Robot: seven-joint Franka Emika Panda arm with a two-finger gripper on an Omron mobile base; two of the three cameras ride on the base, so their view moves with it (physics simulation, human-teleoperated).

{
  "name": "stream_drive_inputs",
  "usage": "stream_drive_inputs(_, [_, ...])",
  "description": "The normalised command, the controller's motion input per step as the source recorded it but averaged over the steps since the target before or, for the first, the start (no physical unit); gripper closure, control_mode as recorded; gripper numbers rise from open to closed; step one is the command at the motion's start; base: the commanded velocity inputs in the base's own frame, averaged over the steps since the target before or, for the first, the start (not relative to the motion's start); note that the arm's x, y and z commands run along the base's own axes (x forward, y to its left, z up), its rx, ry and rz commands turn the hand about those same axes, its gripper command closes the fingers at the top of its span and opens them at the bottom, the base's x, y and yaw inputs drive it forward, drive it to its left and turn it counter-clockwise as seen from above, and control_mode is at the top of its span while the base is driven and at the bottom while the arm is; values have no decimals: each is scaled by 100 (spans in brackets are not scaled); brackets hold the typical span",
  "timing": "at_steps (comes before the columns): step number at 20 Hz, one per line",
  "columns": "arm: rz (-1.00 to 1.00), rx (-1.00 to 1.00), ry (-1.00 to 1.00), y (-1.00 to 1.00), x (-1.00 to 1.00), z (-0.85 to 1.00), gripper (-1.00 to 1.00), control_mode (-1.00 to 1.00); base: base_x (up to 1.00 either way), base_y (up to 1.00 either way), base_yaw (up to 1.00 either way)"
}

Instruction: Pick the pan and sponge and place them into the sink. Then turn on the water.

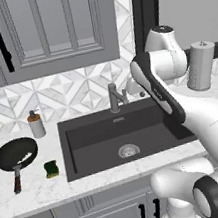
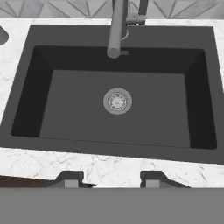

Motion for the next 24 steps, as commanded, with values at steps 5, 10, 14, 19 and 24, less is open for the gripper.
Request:
stream_drive_inputs(5, [0,0,0,27,-10,-20,-100,-100,0,0,0])
stream_drive_inputs(10, [0,0,0,100,-22,-35,-100,-100,0,0,0])
stream_drive_inputs(14, [9,0,0,100,-5,-30,-100,-100,0,0,0])
stream_drive_inputs(19, [21,0,8,100,0,-22,-100,-100,0,0,0])
stream_drive_inputs(24, [23,0,5,100,2,-30,-100,-100,0,0,0])
